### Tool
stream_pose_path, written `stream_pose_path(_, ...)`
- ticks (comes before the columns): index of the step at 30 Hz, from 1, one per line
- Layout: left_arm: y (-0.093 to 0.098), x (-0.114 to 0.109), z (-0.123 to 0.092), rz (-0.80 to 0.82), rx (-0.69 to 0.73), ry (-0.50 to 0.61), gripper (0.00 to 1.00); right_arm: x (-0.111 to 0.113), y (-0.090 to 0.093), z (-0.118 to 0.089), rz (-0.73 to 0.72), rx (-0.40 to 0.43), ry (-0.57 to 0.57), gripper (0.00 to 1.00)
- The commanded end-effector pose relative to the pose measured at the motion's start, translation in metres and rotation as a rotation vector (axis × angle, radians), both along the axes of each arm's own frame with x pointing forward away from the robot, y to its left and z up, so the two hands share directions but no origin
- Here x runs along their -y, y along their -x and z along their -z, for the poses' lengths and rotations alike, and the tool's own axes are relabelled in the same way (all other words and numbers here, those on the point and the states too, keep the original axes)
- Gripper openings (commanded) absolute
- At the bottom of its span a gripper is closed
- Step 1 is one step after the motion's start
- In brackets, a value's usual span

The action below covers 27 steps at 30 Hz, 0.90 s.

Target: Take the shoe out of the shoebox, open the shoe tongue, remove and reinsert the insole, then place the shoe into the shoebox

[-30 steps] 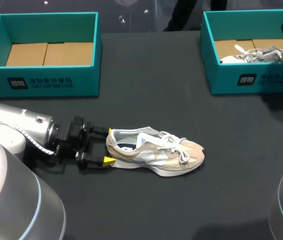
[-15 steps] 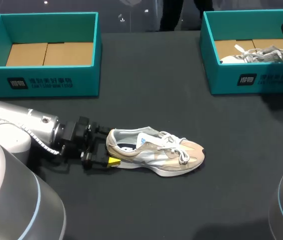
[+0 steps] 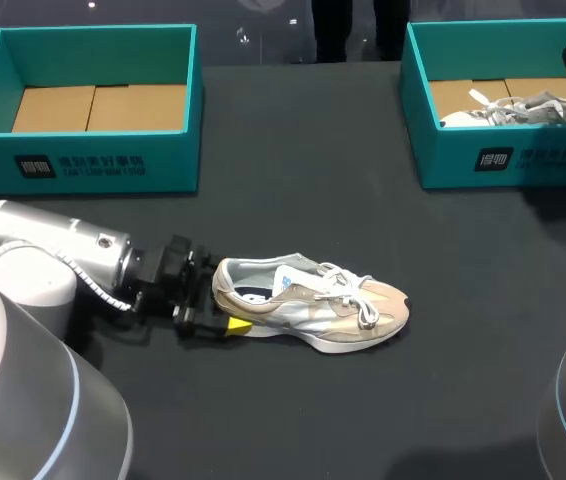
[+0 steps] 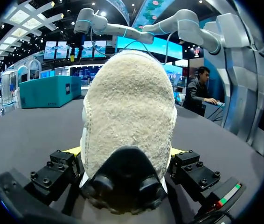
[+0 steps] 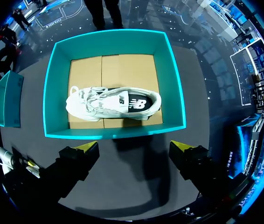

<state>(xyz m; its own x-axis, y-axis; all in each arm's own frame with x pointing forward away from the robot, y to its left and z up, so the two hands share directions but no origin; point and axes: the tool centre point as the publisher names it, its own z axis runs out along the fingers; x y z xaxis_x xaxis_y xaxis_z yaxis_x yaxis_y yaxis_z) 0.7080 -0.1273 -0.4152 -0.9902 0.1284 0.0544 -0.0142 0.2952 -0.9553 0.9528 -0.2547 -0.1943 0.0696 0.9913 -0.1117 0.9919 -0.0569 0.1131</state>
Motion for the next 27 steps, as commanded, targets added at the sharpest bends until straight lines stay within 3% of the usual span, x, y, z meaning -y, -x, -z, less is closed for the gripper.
stream_pose_path(1,-0.0007,0.0046,0.0016,0.001,-0.002,0.001,1.0,0.0001,0.0005,-0.0001,0.0,0.001,0.0,1.0)
stream_pose_path(5,0.0001,0.0072,0.0009,0.001,-0.005,0.008,1.0,0.0001,0.0005,-0.0001,0.0,0.001,0.0,1.0)
stream_pose_path(6,0.0002,0.0081,0.0008,0.0,-0.005,0.009,0.85,0.0001,0.0005,-0.0001,0.0,0.001,0.0,1.0)
stream_pose_path(9,0.0002,0.0096,0.0012,-0.006,-0.002,0.011,0.14,0.0001,0.0005,-0.0001,0.0,0.001,0.0,1.0)
stream_pose_path(10,0.0002,0.0097,0.0012,-0.007,-0.002,0.012,0.0,0.0001,0.0005,-0.0001,0.0,0.001,0.0,1.0)
stream_pose_path(27,0.004,0.0098,0.0008,-0.047,-0.006,0.015,0.0,0.0001,0.0005,-0.0001,0.0,0.001,0.0,1.0)
